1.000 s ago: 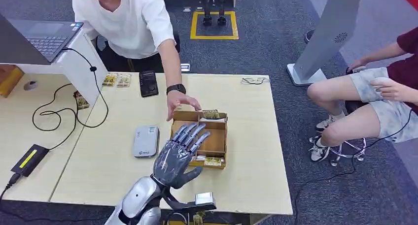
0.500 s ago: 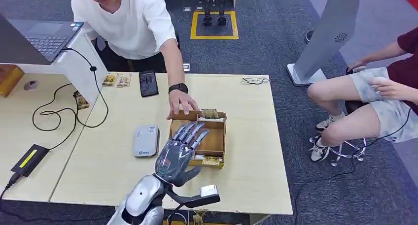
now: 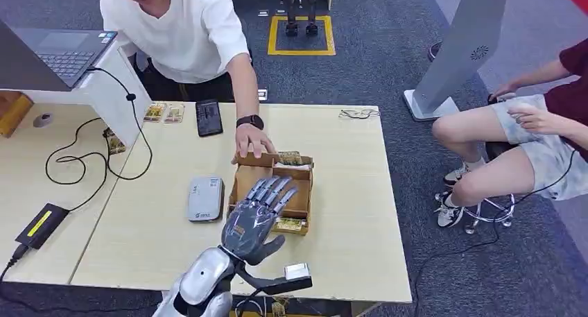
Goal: Pass the card to the sensor for recognition and then transmit it.
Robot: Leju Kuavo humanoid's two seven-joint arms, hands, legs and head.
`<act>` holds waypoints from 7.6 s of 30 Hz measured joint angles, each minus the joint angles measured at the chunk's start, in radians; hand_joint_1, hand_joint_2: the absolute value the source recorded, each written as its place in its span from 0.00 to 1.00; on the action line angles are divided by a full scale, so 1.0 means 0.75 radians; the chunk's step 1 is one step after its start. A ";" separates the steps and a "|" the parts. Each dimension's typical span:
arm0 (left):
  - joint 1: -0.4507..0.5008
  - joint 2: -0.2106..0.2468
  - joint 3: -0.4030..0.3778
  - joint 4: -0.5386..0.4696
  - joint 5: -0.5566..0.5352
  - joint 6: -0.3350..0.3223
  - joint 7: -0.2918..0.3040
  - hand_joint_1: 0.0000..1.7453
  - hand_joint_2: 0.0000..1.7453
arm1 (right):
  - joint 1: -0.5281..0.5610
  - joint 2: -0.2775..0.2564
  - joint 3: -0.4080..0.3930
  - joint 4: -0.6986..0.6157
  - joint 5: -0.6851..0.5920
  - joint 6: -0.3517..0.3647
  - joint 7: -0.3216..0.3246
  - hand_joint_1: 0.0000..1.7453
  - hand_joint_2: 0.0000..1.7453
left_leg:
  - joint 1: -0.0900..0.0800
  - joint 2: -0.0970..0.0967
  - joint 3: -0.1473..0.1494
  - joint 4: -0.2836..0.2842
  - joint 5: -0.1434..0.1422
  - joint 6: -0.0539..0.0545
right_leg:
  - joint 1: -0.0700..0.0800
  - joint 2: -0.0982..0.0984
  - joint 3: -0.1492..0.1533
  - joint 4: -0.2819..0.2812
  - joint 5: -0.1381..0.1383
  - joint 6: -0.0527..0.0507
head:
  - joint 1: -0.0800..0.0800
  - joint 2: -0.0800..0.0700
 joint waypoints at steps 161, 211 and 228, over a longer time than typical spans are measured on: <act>-0.079 -0.107 0.122 0.202 -0.150 0.131 0.168 0.00 1.00 | 0.002 0.075 0.018 -0.121 -0.018 0.022 0.002 0.00 1.00 | 0.000 0.000 -0.001 0.000 0.000 0.000 | 0.000 0.000 0.000 0.000 0.000 0.000 | 0.000 0.000; -0.096 -0.110 0.122 0.354 -0.169 0.195 0.192 0.00 1.00 | 0.002 0.075 0.021 -0.121 0.002 0.019 -0.014 0.00 1.00 | 0.000 0.000 -0.001 0.000 0.000 0.000 | 0.000 0.000 -0.001 0.000 0.000 0.000 | 0.000 0.000; -0.108 -0.122 0.116 0.398 -0.167 0.215 0.177 0.00 1.00 | 0.002 0.075 0.021 -0.122 0.002 0.019 -0.019 0.00 1.00 | 0.000 0.000 -0.001 0.000 0.000 0.000 | 0.000 0.000 -0.001 0.000 0.000 0.000 | 0.000 0.000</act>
